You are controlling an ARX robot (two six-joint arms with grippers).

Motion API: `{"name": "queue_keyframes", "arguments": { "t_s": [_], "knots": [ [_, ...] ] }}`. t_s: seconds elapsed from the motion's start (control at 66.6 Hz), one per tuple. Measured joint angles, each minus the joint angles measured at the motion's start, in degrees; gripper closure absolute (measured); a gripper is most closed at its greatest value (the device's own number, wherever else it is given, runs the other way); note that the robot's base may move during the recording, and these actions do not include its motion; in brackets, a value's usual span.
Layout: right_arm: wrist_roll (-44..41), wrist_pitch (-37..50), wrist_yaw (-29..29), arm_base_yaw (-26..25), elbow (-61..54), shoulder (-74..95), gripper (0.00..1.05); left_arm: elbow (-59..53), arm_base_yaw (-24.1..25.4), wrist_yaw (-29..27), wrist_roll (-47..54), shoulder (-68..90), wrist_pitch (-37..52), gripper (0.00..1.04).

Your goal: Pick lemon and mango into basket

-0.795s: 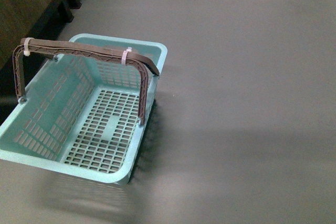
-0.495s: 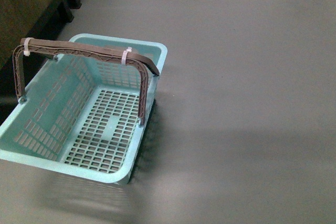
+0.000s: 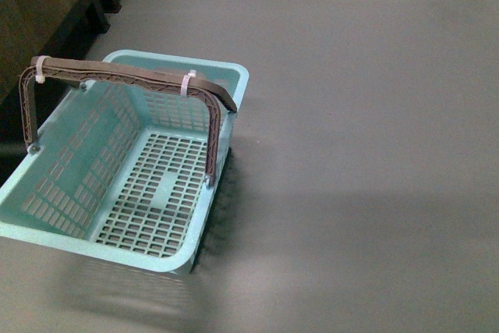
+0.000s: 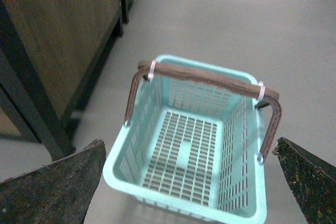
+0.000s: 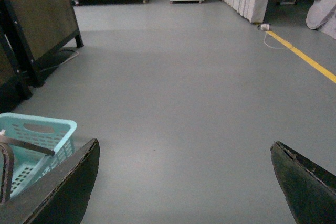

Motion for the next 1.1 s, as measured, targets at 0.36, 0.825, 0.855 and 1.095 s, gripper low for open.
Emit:
{"name": "queue_keyframes", "arguments": {
  "t_s": [0.36,0.825,0.855,1.095],
  "knots": [
    [0.0,0.0,0.0,0.0,0.0,0.0,0.09,11.2,-4.7,-3.0,-27.5,49.5,27.4,0.07],
    [0.0,0.0,-0.1,0.0,0.0,0.0,0.09,34.6,-10.7,-7.5,-57.7,96.0,38.2,0.07],
    [0.0,0.0,0.0,0.0,0.0,0.0,0.09,36.5,-11.4,-7.5,-58.4,97.6,38.2,0.07],
    [0.0,0.0,-0.1,0.0,0.0,0.0,0.09,46.4,-13.0,-7.0,-62.5,103.7,37.8,0.07]
  ]
}}
